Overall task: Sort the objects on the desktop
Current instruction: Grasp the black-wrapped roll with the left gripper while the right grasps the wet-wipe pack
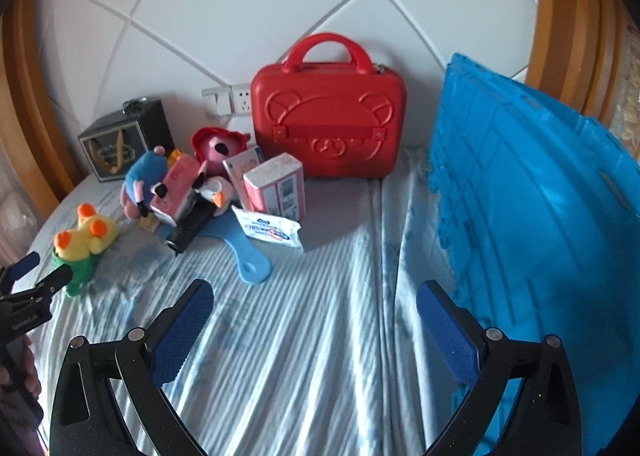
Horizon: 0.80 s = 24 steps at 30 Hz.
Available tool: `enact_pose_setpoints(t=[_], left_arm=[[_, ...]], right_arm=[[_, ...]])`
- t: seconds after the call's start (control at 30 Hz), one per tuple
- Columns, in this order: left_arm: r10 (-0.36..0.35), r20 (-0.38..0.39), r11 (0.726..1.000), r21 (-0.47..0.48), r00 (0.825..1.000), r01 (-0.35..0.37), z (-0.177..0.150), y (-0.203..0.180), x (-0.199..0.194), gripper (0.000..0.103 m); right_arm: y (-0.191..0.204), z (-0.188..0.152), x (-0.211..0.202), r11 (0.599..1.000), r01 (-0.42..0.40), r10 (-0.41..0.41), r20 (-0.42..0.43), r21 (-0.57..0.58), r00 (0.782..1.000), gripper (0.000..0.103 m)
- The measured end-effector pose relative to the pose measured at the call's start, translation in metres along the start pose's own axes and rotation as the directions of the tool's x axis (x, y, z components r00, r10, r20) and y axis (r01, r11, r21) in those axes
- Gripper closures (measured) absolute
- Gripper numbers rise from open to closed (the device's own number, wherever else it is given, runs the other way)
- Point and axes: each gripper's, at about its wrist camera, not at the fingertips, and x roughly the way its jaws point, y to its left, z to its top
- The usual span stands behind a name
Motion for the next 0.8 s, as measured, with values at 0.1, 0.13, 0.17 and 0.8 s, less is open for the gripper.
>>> enact_pose_setpoints(t=[0.1, 0.13, 0.17, 0.8], left_arm=[[0.016, -0.035, 1.0, 0.028, 0.999, -0.015, 0.009, -0.011, 0.052, 0.004], [0.015, -0.044, 0.999, 0.036, 0.999, -0.013, 0.012, -0.014, 0.067, 0.005], [0.011, -0.053, 0.999, 0.046, 0.999, -0.008, 0.014, -0.018, 0.084, 0.009], [-0.005, -0.178, 0.995, 0.093, 0.984, 0.021, 0.019, -0.053, 0.222, 0.066]], right_arm=[[-0.003, 0.011, 0.046, 1.0, -0.014, 0.013, -0.031, -0.027, 0.999, 0.0], [-0.004, 0.013, 0.059, 0.999, -0.019, 0.018, -0.04, -0.032, 0.999, 0.0], [-0.005, 0.016, 0.077, 0.999, -0.03, 0.028, -0.054, -0.034, 0.998, 0.0], [0.021, 0.029, 0.267, 0.986, -0.146, 0.128, -0.194, -0.085, 0.973, 0.008]])
